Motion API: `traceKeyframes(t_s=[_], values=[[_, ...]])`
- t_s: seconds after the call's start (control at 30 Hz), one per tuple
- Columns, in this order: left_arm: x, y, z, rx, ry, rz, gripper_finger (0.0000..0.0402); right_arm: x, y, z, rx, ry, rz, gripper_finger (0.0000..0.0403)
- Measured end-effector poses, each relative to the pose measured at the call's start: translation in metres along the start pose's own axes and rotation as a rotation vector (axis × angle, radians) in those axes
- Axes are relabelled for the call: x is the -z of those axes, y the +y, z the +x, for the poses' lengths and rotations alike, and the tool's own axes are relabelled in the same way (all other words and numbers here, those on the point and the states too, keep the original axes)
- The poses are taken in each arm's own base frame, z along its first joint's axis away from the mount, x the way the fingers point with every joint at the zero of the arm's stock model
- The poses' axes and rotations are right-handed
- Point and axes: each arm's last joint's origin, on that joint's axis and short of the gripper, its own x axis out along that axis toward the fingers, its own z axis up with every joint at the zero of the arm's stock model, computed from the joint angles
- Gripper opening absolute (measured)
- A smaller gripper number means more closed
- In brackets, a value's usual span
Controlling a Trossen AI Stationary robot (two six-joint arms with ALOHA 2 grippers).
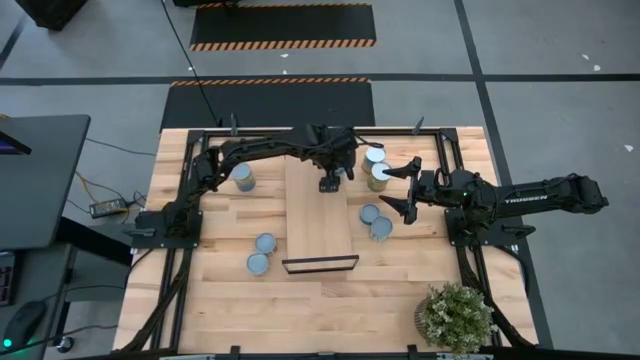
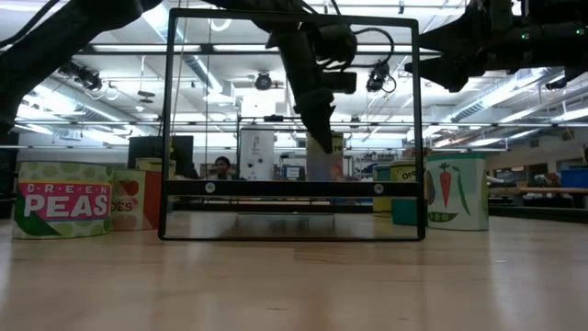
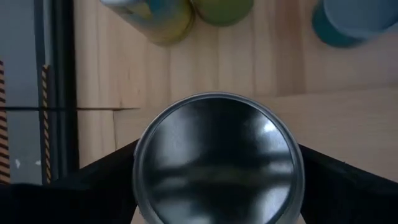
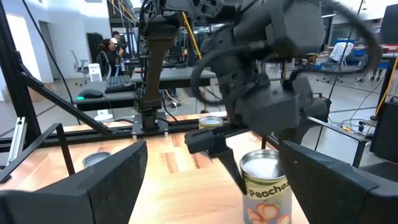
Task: Pick and place cans onto a shelf
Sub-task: Put the canned peaches on the shelf
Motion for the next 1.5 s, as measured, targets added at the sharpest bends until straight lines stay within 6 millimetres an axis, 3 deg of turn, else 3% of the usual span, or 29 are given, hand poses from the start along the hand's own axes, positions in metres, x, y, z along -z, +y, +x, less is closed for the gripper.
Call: traceKeyframes(t_s=[0.23,1.5], values=[[-0.008,0.006,-0.012,-0.024,-0.057,-0.027,0.0353,0.0,0.0,0.0,0.0,0.0,0.0,0.0372],[0.004,0.006,-0.012,0.009,0.055,-0.129,0.0353,0.0,0.0,0.0,0.0,0.002,0.004,0.0372]])
